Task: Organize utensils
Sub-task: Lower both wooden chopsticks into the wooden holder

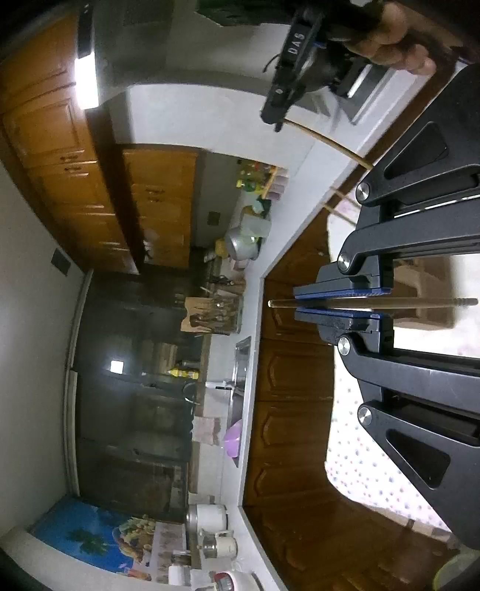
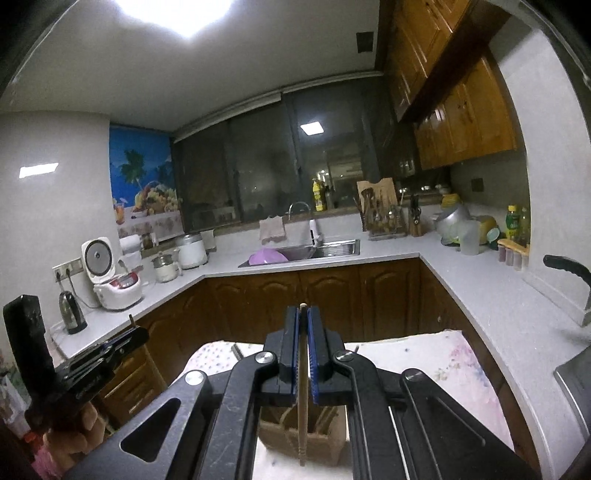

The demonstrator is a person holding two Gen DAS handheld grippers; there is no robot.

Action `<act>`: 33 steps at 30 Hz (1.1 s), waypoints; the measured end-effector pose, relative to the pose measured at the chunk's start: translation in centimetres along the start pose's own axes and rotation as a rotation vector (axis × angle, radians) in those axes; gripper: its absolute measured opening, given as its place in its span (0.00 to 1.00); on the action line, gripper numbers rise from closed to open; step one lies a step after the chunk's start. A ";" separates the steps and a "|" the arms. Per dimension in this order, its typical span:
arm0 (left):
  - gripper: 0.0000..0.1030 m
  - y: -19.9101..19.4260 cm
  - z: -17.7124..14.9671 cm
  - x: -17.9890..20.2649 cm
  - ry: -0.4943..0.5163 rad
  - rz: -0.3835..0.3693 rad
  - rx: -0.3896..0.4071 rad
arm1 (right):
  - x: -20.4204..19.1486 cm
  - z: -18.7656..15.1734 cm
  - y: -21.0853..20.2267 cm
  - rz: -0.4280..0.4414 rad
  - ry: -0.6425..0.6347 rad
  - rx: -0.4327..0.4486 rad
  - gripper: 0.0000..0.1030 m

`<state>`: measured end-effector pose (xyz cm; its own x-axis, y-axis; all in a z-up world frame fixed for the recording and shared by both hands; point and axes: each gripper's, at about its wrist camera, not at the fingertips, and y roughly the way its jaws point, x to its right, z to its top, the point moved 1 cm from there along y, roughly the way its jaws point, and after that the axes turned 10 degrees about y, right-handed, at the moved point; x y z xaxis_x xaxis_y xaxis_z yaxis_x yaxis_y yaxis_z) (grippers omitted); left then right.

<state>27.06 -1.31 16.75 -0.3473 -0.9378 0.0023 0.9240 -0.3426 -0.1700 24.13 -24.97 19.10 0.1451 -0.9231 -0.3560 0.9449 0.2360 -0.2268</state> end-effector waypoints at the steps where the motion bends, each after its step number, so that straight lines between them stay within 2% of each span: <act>1: 0.04 0.4 0.3 0.0 -0.002 0.005 0.006 | 0.0 0.3 0.6 -0.003 -0.003 0.000 0.04; 9: 0.04 4.0 1.8 -0.5 -0.004 0.035 0.045 | 1.1 1.3 3.8 -0.031 -0.003 0.007 0.04; 14: 0.04 6.6 1.4 -0.3 -0.013 0.055 0.047 | 2.3 0.9 5.9 -0.038 0.033 0.000 0.04; 22: 0.04 9.4 -1.7 -0.1 -0.017 0.089 0.024 | 4.5 -1.7 8.5 -0.045 0.085 -0.042 0.04; 33: 0.05 11.0 -6.4 -0.4 -0.036 0.090 -0.084 | 6.9 -5.7 9.9 -0.069 0.142 -0.117 0.05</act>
<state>36.32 -4.32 8.59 -0.2560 -0.9665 0.0182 0.9340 -0.2522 -0.2530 32.86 -27.27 9.18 0.0308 -0.8881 -0.4586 0.9094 0.2153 -0.3558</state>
